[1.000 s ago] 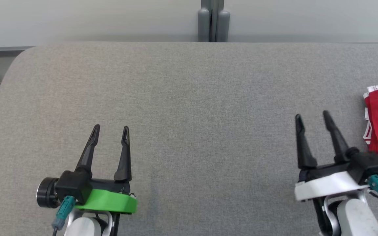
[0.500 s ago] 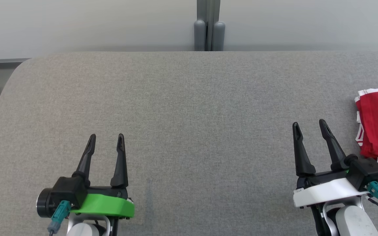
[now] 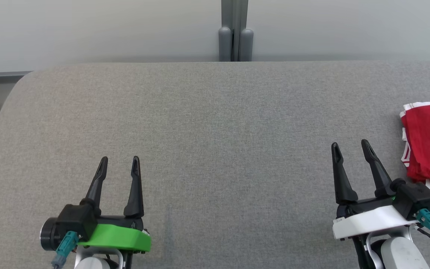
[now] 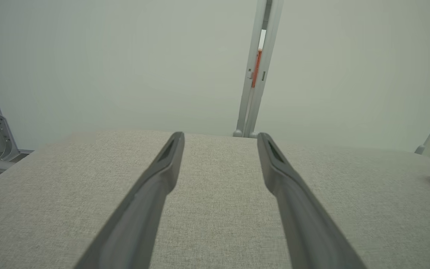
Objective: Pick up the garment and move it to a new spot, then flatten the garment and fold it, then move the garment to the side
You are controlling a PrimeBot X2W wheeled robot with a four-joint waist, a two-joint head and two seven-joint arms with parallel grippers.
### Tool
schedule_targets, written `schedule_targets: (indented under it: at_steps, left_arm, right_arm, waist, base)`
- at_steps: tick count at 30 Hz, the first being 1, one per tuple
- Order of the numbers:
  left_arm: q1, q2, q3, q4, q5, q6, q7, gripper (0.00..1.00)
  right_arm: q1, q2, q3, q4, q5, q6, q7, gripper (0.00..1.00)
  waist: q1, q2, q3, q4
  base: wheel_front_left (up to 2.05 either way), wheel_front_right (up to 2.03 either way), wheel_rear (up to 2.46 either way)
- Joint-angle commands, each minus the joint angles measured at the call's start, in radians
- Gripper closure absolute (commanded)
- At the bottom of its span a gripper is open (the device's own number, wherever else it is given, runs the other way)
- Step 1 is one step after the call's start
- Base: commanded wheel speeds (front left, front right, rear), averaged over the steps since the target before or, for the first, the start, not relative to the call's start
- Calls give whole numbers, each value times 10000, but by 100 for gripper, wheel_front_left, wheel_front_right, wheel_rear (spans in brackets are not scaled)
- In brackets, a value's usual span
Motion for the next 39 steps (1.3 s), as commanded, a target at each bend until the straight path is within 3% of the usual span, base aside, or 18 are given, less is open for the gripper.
schedule_targets:
  at_steps: [1, 14, 15, 18, 39]
  left_arm:
    - [108, 26, -22, -5, -78, -136, 11, 0]
    - [60, 27, 45, 137, -709, -429, 9, 0]
    - [39, -2, 25, 163, -686, -391, 0, 100]
    - [90, -8, 5, 379, -744, -388, 6, 100]
    - [-92, 197, 436, 645, -4398, -501, 802, 100]
  right_arm:
    - [65, -14, 13, 24, 93, -20, -21, 0]
    - [-69, -14, -47, 135, 146, -20, -21, 0]
    - [-15, 0, -22, 113, 86, 0, 0, 100]
    - [91, 25, 12, 318, 145, 2, 8, 100]
    - [-144, -200, -115, 746, 4114, -1, 777, 100]
  waist:
    - [1, 0, 15, 1]
    - [1, 0, 154, 0]
    - [1, 0, 155, -1]
    - [1, 0, 154, -3]
    - [1, 0, 16, -112]
  base:
    - [0, 0, 0]
    - [0, 0, 0]
    - [0, 0, 0]
    - [0, 0, 0]
    - [0, 0, 0]
